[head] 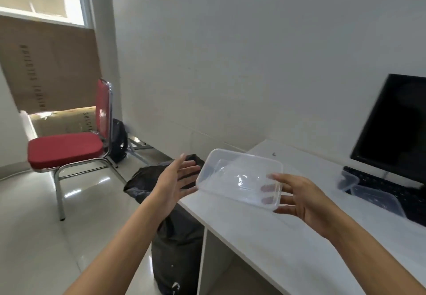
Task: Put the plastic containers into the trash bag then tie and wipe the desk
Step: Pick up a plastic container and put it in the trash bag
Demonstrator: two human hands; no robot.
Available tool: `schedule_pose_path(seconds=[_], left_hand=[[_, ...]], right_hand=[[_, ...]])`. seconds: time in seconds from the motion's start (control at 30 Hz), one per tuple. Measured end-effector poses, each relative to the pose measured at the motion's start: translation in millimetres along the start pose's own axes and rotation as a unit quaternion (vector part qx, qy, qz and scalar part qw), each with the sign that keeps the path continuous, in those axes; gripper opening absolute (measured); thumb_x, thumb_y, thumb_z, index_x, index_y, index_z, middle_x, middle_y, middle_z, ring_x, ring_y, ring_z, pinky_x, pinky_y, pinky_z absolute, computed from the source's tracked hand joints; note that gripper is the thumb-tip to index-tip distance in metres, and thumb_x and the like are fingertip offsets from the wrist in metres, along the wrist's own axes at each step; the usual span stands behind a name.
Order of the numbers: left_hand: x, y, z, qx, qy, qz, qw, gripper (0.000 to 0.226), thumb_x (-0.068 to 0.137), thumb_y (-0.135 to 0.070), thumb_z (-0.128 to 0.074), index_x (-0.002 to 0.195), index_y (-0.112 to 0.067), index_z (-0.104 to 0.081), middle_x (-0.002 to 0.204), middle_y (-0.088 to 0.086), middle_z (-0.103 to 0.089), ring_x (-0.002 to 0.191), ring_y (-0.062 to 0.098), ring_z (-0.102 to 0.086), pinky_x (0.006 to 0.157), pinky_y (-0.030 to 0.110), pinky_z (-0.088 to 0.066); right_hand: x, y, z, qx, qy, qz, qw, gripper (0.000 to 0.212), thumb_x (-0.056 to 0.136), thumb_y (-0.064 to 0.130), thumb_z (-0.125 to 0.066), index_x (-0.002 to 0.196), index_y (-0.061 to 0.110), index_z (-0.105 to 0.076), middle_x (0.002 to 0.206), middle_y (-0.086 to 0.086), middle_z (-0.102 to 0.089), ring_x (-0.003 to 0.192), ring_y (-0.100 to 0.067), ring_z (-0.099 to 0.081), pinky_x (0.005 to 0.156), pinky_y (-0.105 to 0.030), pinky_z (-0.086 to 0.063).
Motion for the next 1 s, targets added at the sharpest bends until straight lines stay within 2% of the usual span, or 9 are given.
schedule_pose_path(seconds=[0.1,0.2,0.33,0.43,0.53,0.6,0.77,0.9,1.0], left_hand=[[33.7,11.5,63.4,-0.037,-0.136,-0.003,0.99,0.033,0.1,-0.03,-0.053,0.124,-0.009,-0.06,0.121,0.01,-0.066,0.106,0.024,-0.064,0.076,0.038,-0.056],[64.3,46.4,112.6,-0.061,-0.231,0.049,0.97,0.042,0.099,-0.028,-0.054,0.136,-0.008,-0.052,0.131,0.013,-0.058,0.114,0.028,-0.059,0.077,0.038,-0.054],[93.7,92.9,156.7,-0.121,-0.339,0.117,0.926,0.07,0.096,-0.037,-0.06,0.151,-0.008,-0.028,0.153,0.017,-0.039,0.134,0.038,-0.047,0.096,0.048,-0.051],[112.9,107.0,169.1,-0.161,-0.381,0.154,0.898,0.089,0.091,-0.044,-0.064,0.154,-0.009,-0.012,0.16,0.016,-0.026,0.142,0.04,-0.036,0.111,0.054,-0.038],[148.8,112.5,179.9,-0.171,-0.389,0.16,0.891,0.099,0.088,-0.052,-0.065,0.156,-0.006,-0.008,0.162,0.015,-0.024,0.145,0.039,-0.031,0.117,0.052,-0.03],[174.7,120.2,187.9,-0.147,-0.378,0.157,0.901,0.1,0.083,-0.056,-0.069,0.154,-0.005,-0.019,0.157,0.016,-0.036,0.14,0.039,-0.039,0.114,0.052,-0.035],[207.7,126.4,182.8,-0.077,-0.292,0.081,0.95,0.048,0.09,-0.04,-0.068,0.128,-0.012,-0.061,0.117,0.006,-0.069,0.105,0.026,-0.066,0.104,0.045,-0.05],[195.6,118.1,159.5,-0.043,-0.241,-0.001,0.97,0.021,0.095,-0.031,-0.063,0.115,-0.026,-0.066,0.106,-0.004,-0.074,0.1,0.017,-0.071,0.097,0.041,-0.055],[179.9,109.1,141.2,-0.046,-0.223,-0.034,0.973,0.008,0.094,-0.03,-0.063,0.099,-0.037,-0.064,0.101,-0.014,-0.075,0.099,0.008,-0.071,0.091,0.035,-0.059]], right_hand=[[39.9,5.3,-26.4,-0.02,-0.039,0.022,0.999,0.028,0.099,0.028,-0.061,0.117,0.007,-0.064,0.106,-0.012,-0.075,0.082,-0.031,-0.077,0.073,-0.043,-0.063],[79.9,13.4,-58.8,-0.073,-0.049,0.06,0.994,0.035,0.097,0.028,-0.064,0.127,0.011,-0.058,0.108,-0.009,-0.075,0.081,-0.028,-0.077,0.077,-0.047,-0.063],[134.3,29.8,-103.0,-0.16,-0.055,0.111,0.979,0.039,0.093,0.031,-0.069,0.126,0.022,-0.05,0.111,-0.004,-0.071,0.087,-0.021,-0.074,0.07,-0.039,-0.064],[176.1,33.1,-131.1,-0.237,-0.047,0.131,0.962,0.04,0.09,0.034,-0.072,0.12,0.026,-0.047,0.104,0.0,-0.069,0.089,-0.019,-0.071,0.074,-0.043,-0.063],[222.4,20.3,-157.3,-0.322,-0.018,0.115,0.94,0.047,0.089,0.04,-0.072,0.123,0.026,-0.043,0.104,0.002,-0.065,0.086,-0.016,-0.068,0.081,-0.044,-0.061],[249.8,7.4,-171.3,-0.384,0.002,0.104,0.918,0.049,0.09,0.044,-0.069,0.126,0.025,-0.042,0.106,0.002,-0.061,0.088,-0.016,-0.066,0.084,-0.04,-0.058],[296.8,-15.2,-192.6,-0.464,0.034,0.103,0.879,0.043,0.092,0.041,-0.067,0.125,0.023,-0.045,0.114,-0.001,-0.062,0.092,-0.019,-0.063,0.081,-0.037,-0.054],[319.8,-31.4,-208.3,-0.532,0.065,0.104,0.838,0.038,0.093,0.038,-0.065,0.125,0.024,-0.048,0.114,-0.003,-0.062,0.092,-0.023,-0.064,0.08,-0.043,-0.057],[325.4,-49.9,-224.1,-0.585,0.142,0.082,0.794,0.036,0.092,0.034,-0.066,0.125,0.026,-0.057,0.113,-0.002,-0.066,0.09,-0.019,-0.064,0.081,-0.037,-0.057]])
Point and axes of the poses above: each hand's wrist, its own x-axis towards the middle knuckle, its own z-axis out of the back of the hand, y = z × x, the point moved 6 cm from there along x, towards the middle knuckle
